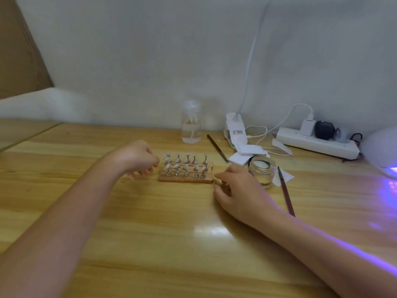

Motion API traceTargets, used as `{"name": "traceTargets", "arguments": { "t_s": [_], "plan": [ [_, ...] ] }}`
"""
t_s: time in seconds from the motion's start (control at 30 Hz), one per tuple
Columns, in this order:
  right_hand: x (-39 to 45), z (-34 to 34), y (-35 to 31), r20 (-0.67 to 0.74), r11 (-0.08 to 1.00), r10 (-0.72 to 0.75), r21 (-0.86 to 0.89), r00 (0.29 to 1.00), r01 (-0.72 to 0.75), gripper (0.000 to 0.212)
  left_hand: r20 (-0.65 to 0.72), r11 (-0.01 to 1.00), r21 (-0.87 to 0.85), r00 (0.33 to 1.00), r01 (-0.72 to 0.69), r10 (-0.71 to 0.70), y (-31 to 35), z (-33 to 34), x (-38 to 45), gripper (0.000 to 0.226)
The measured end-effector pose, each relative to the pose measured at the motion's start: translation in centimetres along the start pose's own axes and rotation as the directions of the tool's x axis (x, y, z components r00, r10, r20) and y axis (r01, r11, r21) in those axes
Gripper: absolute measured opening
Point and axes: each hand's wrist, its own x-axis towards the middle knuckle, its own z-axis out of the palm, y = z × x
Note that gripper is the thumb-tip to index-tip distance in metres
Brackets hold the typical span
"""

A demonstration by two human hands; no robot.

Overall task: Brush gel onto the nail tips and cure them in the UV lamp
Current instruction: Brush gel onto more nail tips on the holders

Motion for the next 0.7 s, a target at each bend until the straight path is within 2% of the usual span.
{"name": "traceTargets", "arguments": {
  "t_s": [0.33,0.57,0.7],
  "plan": [
    [0.4,-0.5,-0.6,0.09,0.998,0.032,-0.06,0.995,-0.027,0.029,0.137,0.998,-0.057,0.99,0.039,-0.031,0.2,0.1,-0.6,0.017],
    [0.6,-1.6,-0.5,0.143,0.995,0.041,-0.101,0.989,-0.026,0.029,0.199,0.999,-0.04,0.98,-0.001,0.009,0.3,0.1,-0.6,0.013],
    [0.3,-3.1,-0.5,0.239,0.989,0.077,-0.14,0.968,-0.044,0.029,0.268,0.997,0.049,0.962,-0.062,0.047,0.8,-0.1,-1.2,0.008]
  ]
}}
